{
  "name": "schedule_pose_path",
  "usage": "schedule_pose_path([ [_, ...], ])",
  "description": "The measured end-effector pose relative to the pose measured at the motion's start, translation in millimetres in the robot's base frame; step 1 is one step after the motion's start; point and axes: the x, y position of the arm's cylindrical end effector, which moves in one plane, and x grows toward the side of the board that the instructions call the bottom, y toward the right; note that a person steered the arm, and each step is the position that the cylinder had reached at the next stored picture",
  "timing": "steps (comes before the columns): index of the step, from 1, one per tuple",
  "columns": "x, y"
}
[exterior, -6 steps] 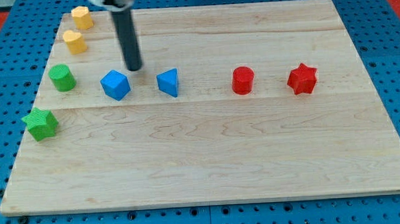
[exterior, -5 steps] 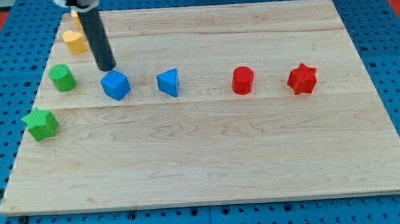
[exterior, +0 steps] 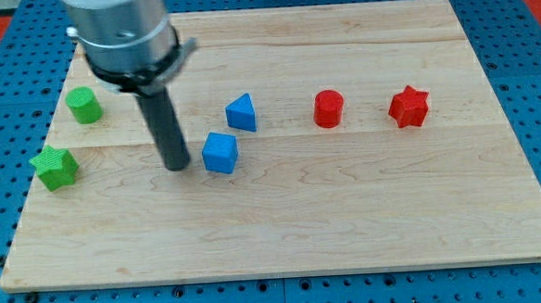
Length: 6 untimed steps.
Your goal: Move the blue cube towards the top center
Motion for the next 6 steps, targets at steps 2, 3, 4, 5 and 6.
schedule_pose_path([
  [2, -6, 62],
  [3, -6, 77],
  [4, -8, 81],
  [5, -8, 114],
  [6, -20, 119],
])
